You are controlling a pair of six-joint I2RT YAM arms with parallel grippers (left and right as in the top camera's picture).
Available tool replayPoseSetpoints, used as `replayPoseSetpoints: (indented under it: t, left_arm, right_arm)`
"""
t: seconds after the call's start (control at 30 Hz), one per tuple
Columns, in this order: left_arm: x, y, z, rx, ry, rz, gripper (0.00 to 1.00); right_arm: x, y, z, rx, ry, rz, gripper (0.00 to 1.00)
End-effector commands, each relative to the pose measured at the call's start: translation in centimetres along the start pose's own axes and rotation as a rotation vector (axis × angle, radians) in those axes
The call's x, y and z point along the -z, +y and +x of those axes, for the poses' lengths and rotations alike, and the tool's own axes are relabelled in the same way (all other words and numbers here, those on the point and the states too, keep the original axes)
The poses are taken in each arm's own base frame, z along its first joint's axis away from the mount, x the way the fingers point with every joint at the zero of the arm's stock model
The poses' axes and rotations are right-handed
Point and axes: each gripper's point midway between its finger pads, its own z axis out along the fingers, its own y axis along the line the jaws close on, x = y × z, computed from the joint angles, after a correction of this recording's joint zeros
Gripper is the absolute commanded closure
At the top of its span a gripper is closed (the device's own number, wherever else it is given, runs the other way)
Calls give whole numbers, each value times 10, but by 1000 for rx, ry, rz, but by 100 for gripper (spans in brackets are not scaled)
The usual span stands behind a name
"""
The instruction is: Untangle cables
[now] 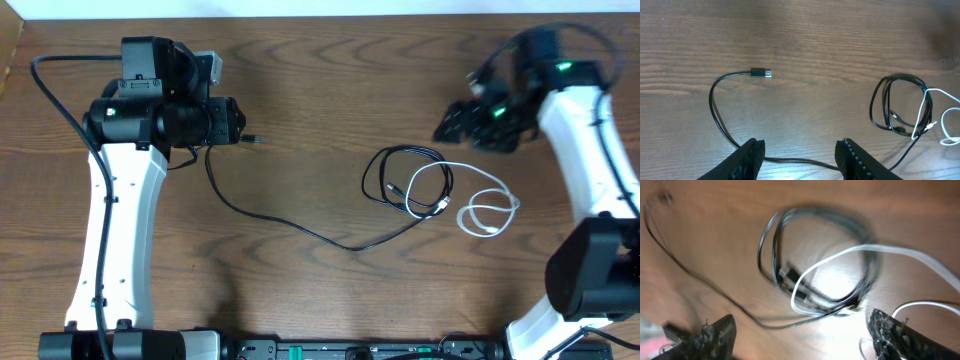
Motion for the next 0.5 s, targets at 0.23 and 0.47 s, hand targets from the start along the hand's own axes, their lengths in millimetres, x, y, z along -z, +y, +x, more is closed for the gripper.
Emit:
replayPoseSetpoints:
  t: [0.23, 0.47]
  left_arm:
    - [0, -2, -1, 6, 0, 7, 49]
    - [0, -2, -1, 7, 2, 7, 49]
  right_arm:
    - [-88, 5, 49, -123, 87, 70, 31]
    - [-115, 6, 46, -145, 20, 72, 45]
